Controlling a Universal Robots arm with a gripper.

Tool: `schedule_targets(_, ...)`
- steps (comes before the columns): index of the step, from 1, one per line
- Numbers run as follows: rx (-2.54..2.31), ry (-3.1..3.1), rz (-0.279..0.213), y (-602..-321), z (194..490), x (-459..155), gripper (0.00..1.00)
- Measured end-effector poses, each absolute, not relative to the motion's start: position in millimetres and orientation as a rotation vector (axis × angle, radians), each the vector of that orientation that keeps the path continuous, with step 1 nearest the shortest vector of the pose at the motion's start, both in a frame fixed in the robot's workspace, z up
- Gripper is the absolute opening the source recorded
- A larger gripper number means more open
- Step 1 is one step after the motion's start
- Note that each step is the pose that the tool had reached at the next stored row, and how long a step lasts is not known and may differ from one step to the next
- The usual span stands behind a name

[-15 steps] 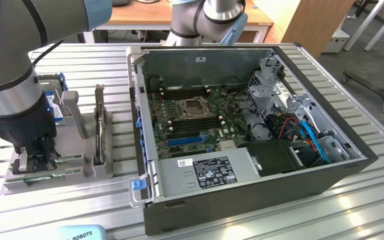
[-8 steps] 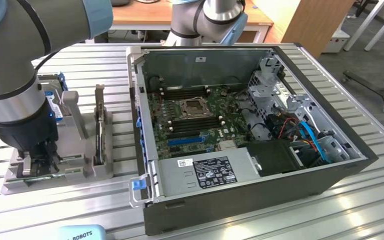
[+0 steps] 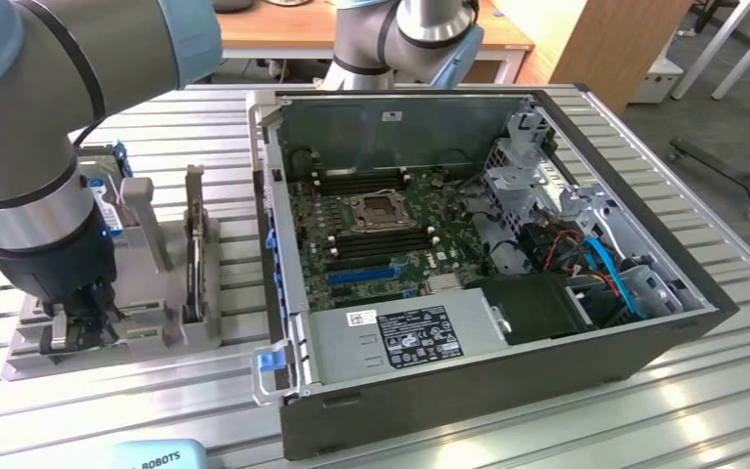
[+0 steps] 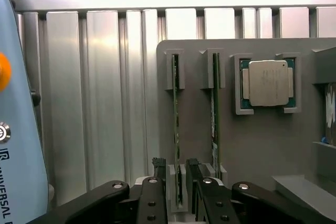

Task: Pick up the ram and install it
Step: 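Pick up the ram and move it above insertion slot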

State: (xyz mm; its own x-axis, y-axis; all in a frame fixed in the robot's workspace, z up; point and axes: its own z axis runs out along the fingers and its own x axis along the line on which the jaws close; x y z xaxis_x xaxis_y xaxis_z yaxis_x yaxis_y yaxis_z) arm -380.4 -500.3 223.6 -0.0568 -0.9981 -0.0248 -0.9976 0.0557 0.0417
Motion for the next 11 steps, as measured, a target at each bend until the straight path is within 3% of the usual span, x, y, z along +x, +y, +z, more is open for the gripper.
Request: schedule_targets(11,2.164,-2.262,-0.074,-500.3,216.8,-380.3,0.29)
